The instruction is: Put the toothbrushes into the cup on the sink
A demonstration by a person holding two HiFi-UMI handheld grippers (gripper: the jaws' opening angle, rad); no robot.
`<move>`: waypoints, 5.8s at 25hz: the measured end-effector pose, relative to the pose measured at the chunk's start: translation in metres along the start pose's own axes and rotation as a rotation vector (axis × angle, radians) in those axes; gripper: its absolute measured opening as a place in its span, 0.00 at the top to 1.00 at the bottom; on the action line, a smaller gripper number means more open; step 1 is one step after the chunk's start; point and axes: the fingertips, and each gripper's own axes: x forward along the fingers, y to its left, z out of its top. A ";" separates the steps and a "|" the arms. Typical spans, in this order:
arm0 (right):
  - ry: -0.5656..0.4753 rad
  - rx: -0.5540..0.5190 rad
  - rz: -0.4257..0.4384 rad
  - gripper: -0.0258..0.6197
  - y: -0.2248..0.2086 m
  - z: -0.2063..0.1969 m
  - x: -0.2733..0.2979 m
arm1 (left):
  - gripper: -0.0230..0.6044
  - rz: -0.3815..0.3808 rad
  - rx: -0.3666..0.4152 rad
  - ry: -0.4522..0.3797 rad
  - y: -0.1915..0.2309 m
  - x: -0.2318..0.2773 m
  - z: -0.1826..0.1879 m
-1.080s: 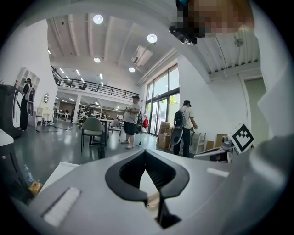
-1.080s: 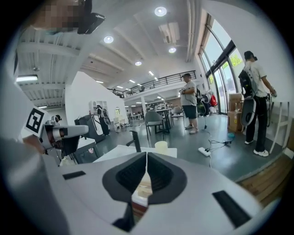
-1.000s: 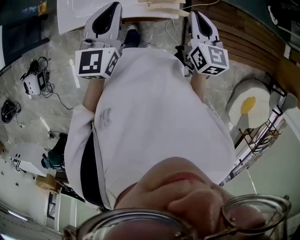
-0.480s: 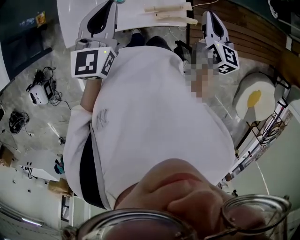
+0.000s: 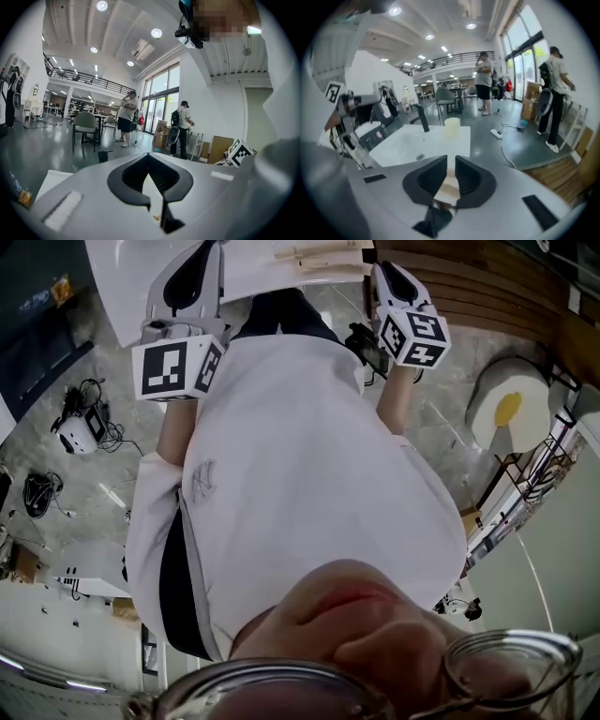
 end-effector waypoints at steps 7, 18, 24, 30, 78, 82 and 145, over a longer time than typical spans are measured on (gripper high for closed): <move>0.337 -0.652 0.221 0.76 0.027 -0.047 0.033 | 0.95 0.044 -0.021 0.036 -0.006 0.014 -0.004; 0.659 -0.980 0.436 0.76 0.027 -0.113 0.077 | 0.95 0.158 -0.064 0.090 0.017 0.013 -0.020; 0.704 -1.009 0.461 0.85 0.026 -0.123 0.087 | 0.95 0.167 -0.076 0.109 0.025 0.016 -0.026; 0.693 -0.998 0.508 0.93 0.032 -0.116 0.077 | 0.95 0.161 -0.080 0.113 0.027 0.017 -0.028; -0.853 0.234 0.336 0.94 -0.015 0.211 -0.027 | 0.95 0.141 0.029 -0.128 0.009 0.009 0.039; -0.916 0.332 0.380 0.94 -0.027 0.222 -0.031 | 0.95 0.152 0.033 -0.143 0.014 0.013 0.045; -0.556 0.175 0.435 0.94 -0.021 0.199 0.210 | 0.95 0.293 -0.002 -0.032 0.066 0.059 0.039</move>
